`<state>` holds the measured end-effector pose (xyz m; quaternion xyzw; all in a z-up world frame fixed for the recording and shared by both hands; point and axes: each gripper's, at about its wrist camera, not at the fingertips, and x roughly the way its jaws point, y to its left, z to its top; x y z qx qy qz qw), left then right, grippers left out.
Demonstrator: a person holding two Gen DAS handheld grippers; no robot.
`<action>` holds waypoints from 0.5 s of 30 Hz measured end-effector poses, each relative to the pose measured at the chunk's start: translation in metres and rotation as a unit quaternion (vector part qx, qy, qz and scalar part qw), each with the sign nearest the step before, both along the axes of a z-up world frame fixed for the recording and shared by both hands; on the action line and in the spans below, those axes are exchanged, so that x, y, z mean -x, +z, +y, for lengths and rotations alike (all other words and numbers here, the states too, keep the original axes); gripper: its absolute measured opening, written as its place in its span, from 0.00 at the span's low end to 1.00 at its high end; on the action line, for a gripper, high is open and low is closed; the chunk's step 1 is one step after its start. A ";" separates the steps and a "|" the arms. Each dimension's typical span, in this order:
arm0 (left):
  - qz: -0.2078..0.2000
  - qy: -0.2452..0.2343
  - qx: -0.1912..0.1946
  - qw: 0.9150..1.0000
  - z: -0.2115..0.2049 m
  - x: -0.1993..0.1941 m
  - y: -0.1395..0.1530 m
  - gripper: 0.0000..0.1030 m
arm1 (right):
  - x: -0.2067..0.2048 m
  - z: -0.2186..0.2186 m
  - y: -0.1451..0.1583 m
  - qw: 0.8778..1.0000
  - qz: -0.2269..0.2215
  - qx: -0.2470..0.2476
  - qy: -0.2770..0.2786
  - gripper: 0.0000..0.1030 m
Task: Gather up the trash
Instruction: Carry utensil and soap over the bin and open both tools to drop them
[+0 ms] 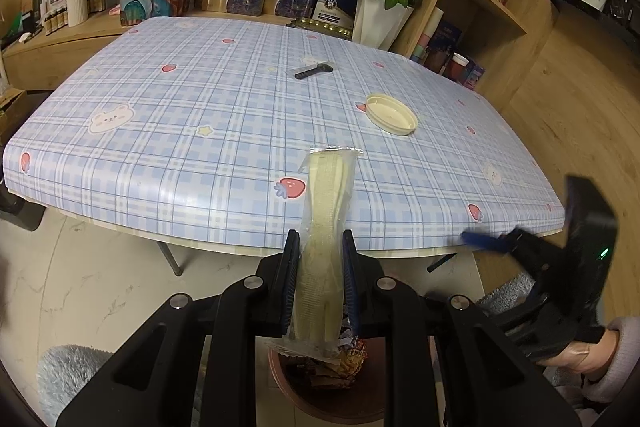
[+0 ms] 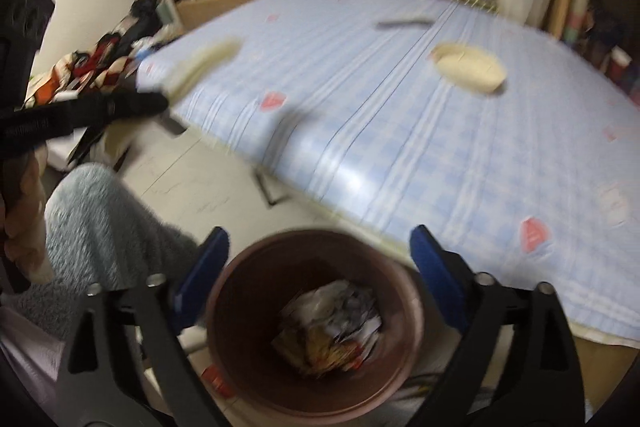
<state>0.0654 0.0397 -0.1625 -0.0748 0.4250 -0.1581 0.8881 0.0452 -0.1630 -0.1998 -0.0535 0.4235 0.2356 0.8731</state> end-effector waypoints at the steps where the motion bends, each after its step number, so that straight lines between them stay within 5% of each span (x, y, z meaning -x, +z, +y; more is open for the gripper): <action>1: 0.002 -0.002 0.000 1.000 -0.001 0.001 -0.001 0.20 | 0.001 -0.004 0.006 1.000 -0.019 0.003 -0.013 0.92; 7: 0.018 -0.026 -0.006 0.999 -0.015 0.007 -0.013 0.20 | 0.008 -0.024 0.025 0.991 -0.108 0.018 -0.072 0.94; 15: 0.039 -0.072 -0.026 0.996 -0.043 0.020 -0.035 0.20 | 0.022 -0.045 0.030 0.979 -0.166 0.035 -0.110 0.94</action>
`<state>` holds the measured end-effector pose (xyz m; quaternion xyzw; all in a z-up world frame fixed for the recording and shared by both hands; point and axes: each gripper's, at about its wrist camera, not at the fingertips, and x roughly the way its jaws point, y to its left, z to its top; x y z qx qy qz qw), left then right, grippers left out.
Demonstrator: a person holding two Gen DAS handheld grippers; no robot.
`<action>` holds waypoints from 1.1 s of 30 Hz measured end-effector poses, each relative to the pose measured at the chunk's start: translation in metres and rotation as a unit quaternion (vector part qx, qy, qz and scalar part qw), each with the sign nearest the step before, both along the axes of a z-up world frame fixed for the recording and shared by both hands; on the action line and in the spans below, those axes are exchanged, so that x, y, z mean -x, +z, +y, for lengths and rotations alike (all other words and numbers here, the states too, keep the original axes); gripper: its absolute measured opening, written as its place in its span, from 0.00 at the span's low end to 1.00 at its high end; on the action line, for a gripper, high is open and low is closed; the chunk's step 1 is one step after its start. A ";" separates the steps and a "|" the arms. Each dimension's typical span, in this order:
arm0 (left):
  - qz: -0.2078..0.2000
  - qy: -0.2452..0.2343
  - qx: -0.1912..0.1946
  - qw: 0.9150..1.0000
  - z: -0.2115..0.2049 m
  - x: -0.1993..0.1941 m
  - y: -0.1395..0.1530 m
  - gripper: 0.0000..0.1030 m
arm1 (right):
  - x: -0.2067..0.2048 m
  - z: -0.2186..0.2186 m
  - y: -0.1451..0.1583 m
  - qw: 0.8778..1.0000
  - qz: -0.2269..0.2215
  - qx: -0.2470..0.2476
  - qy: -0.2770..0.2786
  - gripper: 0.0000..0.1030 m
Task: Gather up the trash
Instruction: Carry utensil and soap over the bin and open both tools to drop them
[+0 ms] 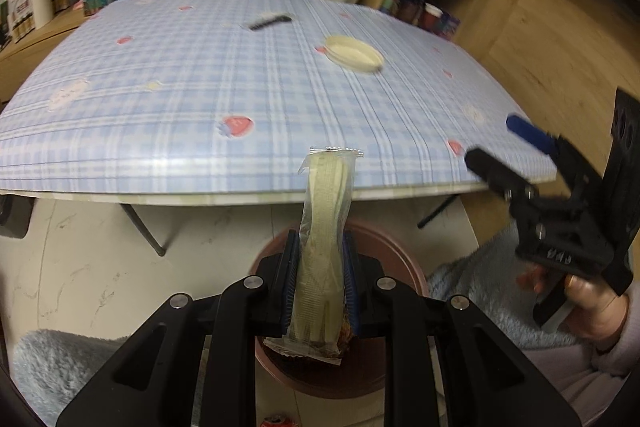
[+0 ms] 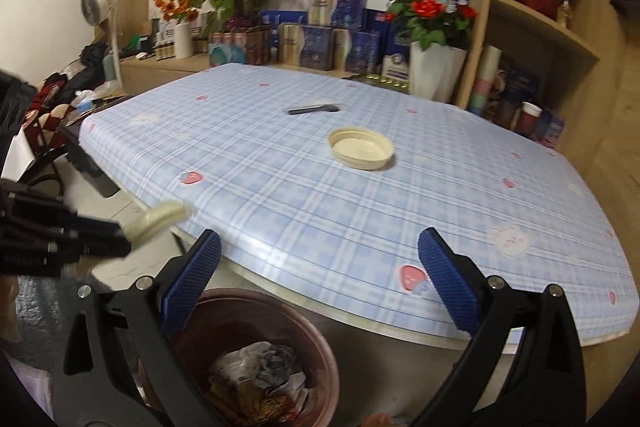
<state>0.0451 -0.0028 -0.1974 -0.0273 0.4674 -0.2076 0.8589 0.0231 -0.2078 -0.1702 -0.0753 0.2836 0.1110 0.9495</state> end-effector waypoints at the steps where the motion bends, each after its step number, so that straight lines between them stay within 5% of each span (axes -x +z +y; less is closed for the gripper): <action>1: 0.002 -0.005 -0.002 1.000 -0.003 0.001 -0.002 0.20 | 0.001 -0.004 -0.001 1.000 -0.003 -0.003 -0.008 0.94; 10: 0.030 -0.057 -0.026 0.998 -0.033 0.012 -0.030 0.20 | 0.008 -0.028 -0.020 0.998 0.003 -0.031 -0.054 0.94; 17: 0.081 -0.127 -0.040 0.988 -0.062 0.018 -0.058 0.20 | 0.008 -0.033 -0.024 0.997 0.006 -0.047 -0.061 0.94; 27: 0.105 -0.140 -0.053 0.983 -0.064 0.020 -0.070 0.20 | 0.009 -0.031 -0.025 0.997 0.011 -0.045 -0.060 0.94; 29: 0.100 -0.142 -0.051 0.984 -0.063 0.021 -0.068 0.25 | 0.008 -0.033 -0.025 0.996 0.014 -0.051 -0.066 0.94; 33: 0.083 -0.134 -0.053 0.986 -0.062 0.024 -0.061 0.56 | 0.008 -0.039 -0.027 0.995 0.018 -0.061 -0.078 0.94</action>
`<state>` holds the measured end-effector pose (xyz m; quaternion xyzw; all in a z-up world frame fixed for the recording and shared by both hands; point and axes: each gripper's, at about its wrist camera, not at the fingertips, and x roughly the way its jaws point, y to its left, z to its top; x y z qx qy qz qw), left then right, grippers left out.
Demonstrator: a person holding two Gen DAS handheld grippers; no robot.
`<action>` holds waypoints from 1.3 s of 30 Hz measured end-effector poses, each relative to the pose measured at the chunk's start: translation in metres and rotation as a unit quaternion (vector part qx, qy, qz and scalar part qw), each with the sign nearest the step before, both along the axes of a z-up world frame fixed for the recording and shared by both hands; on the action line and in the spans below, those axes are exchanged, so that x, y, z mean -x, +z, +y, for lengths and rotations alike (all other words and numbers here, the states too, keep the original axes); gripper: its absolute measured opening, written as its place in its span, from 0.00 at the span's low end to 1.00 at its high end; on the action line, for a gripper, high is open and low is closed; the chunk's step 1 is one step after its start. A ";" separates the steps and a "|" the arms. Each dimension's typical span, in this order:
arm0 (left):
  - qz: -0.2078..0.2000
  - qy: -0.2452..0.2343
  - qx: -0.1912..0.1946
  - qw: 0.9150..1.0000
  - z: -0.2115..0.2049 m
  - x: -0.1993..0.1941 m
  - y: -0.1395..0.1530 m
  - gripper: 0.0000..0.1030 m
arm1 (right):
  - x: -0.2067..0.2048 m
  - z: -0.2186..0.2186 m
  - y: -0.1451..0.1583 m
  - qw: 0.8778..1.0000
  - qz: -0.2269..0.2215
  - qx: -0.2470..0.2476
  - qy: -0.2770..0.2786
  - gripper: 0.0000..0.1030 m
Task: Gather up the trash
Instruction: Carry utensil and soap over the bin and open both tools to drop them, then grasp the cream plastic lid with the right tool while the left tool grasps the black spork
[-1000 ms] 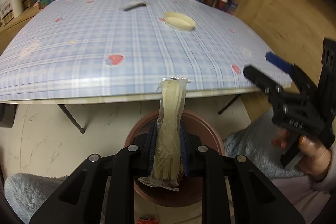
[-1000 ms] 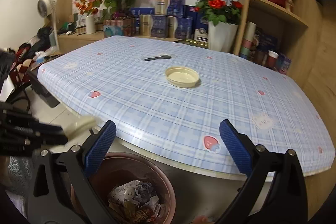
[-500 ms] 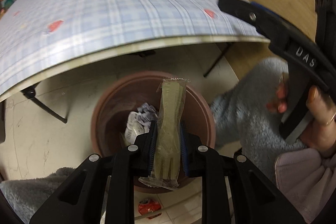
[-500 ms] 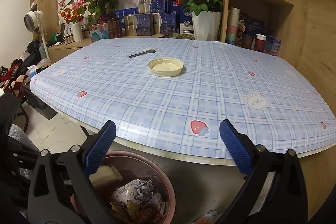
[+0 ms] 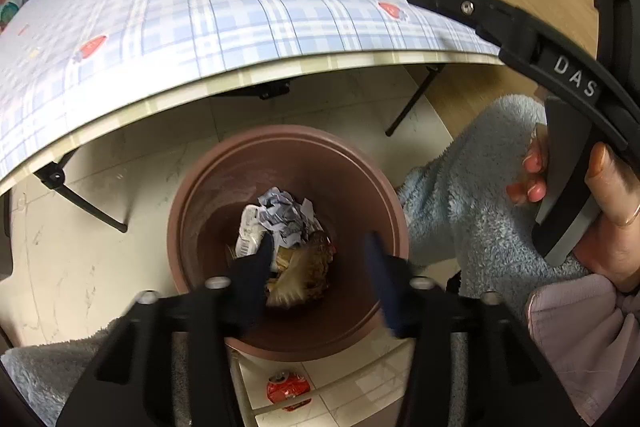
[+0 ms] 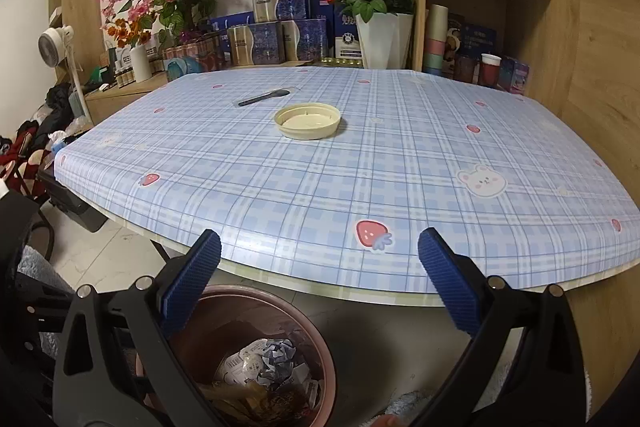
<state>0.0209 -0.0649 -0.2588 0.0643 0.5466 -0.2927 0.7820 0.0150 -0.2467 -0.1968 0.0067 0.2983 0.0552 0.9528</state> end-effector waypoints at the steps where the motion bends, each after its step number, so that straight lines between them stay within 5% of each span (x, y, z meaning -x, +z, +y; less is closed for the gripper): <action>1: -0.007 0.007 -0.004 1.000 0.001 0.000 0.002 0.66 | 0.000 -0.001 0.000 1.000 0.000 -0.004 0.000 0.94; 6: -0.050 0.053 -0.012 0.997 0.012 -0.001 0.015 0.86 | 0.001 -0.006 -0.001 1.000 0.003 -0.021 -0.005 0.94; 10: -0.072 0.091 -0.017 0.993 0.020 -0.004 0.024 0.90 | -0.001 -0.007 -0.003 1.000 0.010 -0.023 -0.008 0.94; 23: -0.113 0.188 -0.010 0.976 0.055 -0.013 0.044 0.93 | -0.002 0.002 -0.007 0.999 0.023 -0.026 0.014 0.94; 39: -0.154 0.230 -0.019 0.961 0.086 -0.043 0.060 0.94 | -0.033 0.001 -0.011 0.996 0.058 -0.053 0.030 0.94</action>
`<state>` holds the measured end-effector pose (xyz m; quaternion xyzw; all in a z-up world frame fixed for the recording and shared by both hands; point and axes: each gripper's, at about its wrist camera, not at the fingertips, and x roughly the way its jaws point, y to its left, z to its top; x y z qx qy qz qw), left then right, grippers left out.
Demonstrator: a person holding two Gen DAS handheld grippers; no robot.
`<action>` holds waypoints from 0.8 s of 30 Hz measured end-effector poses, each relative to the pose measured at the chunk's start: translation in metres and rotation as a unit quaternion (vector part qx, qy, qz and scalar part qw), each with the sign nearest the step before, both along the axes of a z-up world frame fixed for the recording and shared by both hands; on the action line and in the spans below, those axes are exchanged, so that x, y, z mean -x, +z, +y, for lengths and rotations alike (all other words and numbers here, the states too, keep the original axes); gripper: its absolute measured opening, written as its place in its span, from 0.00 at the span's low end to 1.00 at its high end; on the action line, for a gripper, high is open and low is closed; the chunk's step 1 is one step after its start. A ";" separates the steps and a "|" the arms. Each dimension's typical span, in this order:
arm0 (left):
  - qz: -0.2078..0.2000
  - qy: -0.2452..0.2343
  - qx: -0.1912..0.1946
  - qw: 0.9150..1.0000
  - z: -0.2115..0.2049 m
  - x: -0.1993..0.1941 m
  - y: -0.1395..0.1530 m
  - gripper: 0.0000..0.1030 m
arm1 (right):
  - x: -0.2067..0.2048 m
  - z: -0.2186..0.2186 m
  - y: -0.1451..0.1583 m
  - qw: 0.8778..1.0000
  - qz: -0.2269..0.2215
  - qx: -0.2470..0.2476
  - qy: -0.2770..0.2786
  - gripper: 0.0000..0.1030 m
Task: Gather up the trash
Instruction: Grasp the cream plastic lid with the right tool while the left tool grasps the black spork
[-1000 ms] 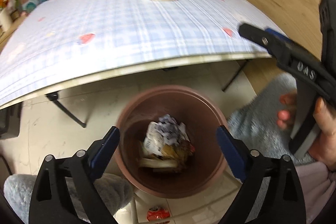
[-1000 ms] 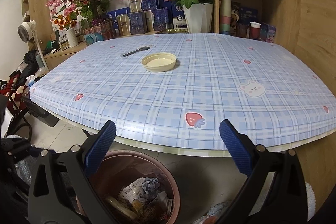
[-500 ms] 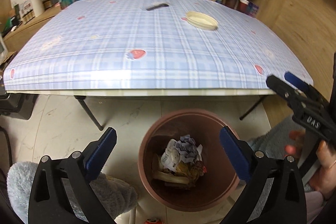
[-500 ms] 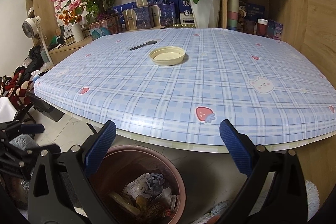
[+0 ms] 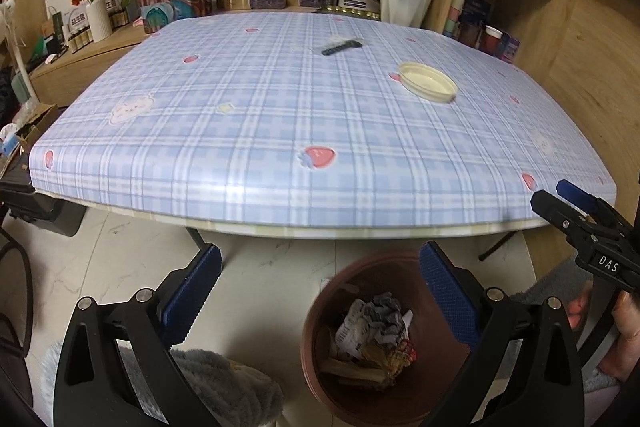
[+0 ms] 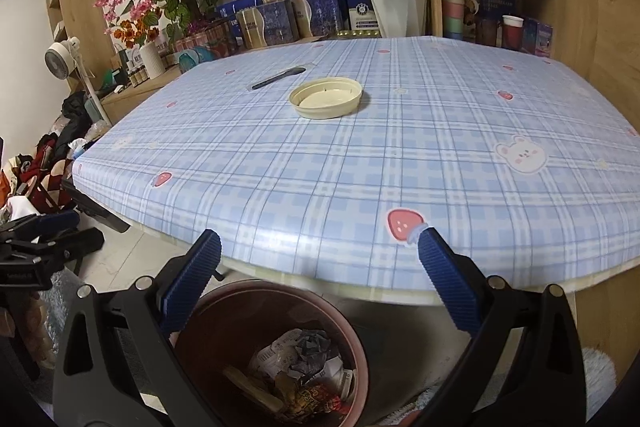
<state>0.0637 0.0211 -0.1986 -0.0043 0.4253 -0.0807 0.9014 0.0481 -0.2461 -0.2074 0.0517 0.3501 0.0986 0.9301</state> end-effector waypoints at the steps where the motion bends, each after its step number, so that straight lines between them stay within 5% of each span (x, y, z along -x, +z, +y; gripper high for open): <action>1: -0.001 0.001 0.000 1.000 0.001 -0.003 0.001 0.94 | -0.006 0.002 0.000 1.000 0.003 0.007 0.004 0.94; 9: -0.014 0.017 0.006 1.000 0.014 -0.042 0.009 0.94 | -0.065 0.009 0.014 0.999 0.017 0.038 0.033 0.95; 24: -0.038 0.013 -0.002 0.999 0.013 -0.123 0.029 0.94 | -0.206 0.047 0.011 0.986 0.108 0.095 0.090 0.94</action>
